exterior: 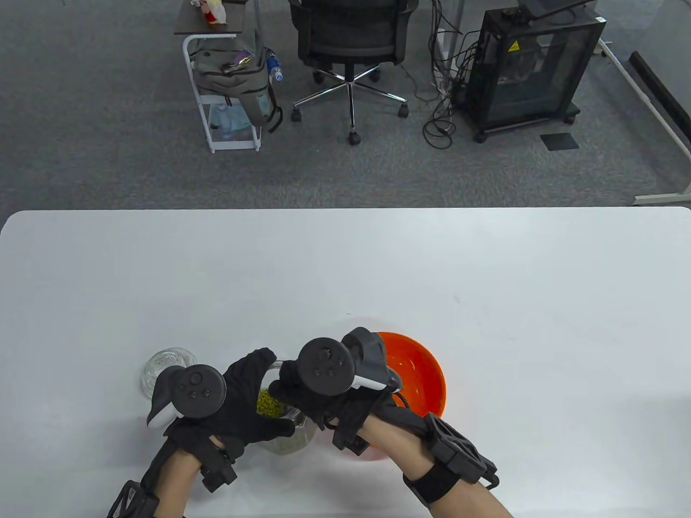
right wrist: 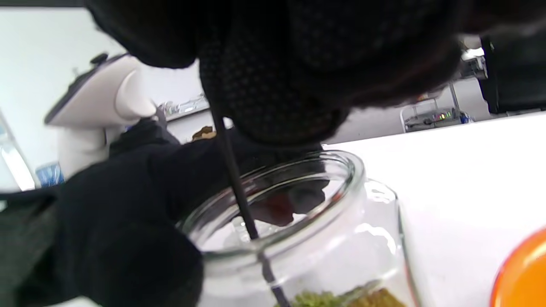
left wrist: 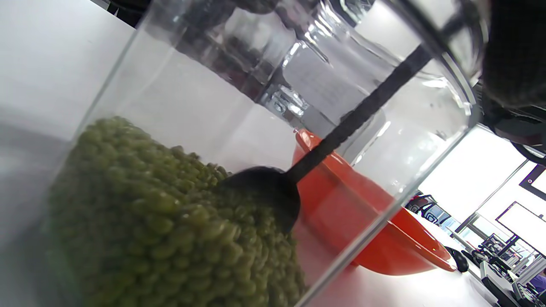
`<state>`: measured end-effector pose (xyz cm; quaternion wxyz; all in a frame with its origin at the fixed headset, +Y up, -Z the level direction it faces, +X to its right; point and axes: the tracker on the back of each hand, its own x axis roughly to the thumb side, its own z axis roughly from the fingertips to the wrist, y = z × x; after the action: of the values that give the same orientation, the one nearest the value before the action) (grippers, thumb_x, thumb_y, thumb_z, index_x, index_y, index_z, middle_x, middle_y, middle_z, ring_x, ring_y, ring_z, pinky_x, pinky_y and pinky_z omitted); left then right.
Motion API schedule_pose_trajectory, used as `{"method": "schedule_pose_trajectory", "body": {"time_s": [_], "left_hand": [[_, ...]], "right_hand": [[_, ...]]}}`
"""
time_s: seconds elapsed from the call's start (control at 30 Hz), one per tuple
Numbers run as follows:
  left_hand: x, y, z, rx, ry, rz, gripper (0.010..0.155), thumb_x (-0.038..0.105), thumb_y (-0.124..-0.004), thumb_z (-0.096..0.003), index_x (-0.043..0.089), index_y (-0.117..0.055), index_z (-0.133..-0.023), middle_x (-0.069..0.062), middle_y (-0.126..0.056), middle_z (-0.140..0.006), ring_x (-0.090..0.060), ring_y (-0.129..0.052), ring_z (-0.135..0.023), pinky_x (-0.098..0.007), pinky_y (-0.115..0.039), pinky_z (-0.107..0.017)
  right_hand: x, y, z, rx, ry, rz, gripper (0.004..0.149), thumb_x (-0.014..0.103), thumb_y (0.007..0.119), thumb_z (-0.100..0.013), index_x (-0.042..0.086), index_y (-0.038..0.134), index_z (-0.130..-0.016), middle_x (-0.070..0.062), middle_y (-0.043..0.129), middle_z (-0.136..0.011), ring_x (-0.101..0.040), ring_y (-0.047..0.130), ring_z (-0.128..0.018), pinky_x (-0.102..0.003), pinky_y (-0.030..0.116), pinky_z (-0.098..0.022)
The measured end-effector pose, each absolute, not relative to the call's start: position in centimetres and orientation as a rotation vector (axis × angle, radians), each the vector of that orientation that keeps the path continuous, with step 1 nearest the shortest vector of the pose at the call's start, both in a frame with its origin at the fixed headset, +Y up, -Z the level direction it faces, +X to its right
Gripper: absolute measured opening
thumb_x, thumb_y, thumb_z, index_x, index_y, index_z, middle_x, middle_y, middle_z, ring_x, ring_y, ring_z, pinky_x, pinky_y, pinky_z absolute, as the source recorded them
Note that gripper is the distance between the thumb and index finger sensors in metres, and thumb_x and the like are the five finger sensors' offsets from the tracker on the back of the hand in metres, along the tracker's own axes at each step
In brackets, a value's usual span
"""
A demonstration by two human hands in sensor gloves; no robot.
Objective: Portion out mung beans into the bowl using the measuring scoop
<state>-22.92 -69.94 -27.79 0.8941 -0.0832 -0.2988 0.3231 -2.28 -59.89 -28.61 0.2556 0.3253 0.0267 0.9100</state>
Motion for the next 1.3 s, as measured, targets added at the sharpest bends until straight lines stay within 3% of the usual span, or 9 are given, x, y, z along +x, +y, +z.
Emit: {"method": "schedule_pose_trajectory", "body": {"time_s": [0.23,0.4,0.7,1.3], "left_hand": [[-22.9,-69.9,-27.8,-0.174,-0.621,0.673,0.126,0.081,-0.089,-0.0396,0.0,-0.024,-0.11,-0.03,-0.034,-0.115,-0.061,-0.051,-0.104,-0.076,-0.049,-0.072],[-22.9,-69.9,-27.8,-0.174,-0.621,0.673,0.126,0.081,-0.09,-0.0395,0.0,-0.024,-0.11,-0.03,-0.034,-0.115,-0.061,-0.051,-0.104,-0.076,-0.049,-0.072],[-22.9,-69.9,-27.8,-0.175,-0.621,0.675,0.126,0.081,-0.09,-0.0396,0.0,-0.023,-0.11,-0.03,-0.034,-0.115,-0.061,-0.05,-0.104,-0.076,-0.049,-0.072],[-22.9,-69.9,-27.8,-0.178,-0.621,0.676,0.126,0.081,-0.09,-0.0396,0.001,-0.023,-0.11,-0.03,-0.034,-0.115,-0.062,-0.05,-0.104,-0.076,-0.049,-0.072]], "right_hand": [[1.8,-63.1,-30.7,0.414,0.197,2.267,0.044,0.046,0.079,-0.049,0.007,0.096,-0.061,-0.009,0.107,-0.035,-0.02,0.102,-0.014,-0.034,0.088,-0.014],[3.9,-65.3,-31.6,0.282,0.266,2.101,0.044,0.044,0.079,-0.049,0.005,0.096,-0.06,-0.009,0.107,-0.033,-0.019,0.102,-0.01,-0.033,0.088,-0.011],[5.5,-67.0,-31.6,0.18,0.286,1.955,0.044,0.044,0.078,-0.049,0.005,0.096,-0.06,-0.009,0.107,-0.033,-0.018,0.102,-0.011,-0.032,0.088,-0.011],[8.3,-67.4,-31.5,0.081,0.268,1.885,0.043,0.044,0.078,-0.049,0.006,0.096,-0.06,-0.008,0.107,-0.033,-0.018,0.102,-0.01,-0.032,0.088,-0.01]]}}
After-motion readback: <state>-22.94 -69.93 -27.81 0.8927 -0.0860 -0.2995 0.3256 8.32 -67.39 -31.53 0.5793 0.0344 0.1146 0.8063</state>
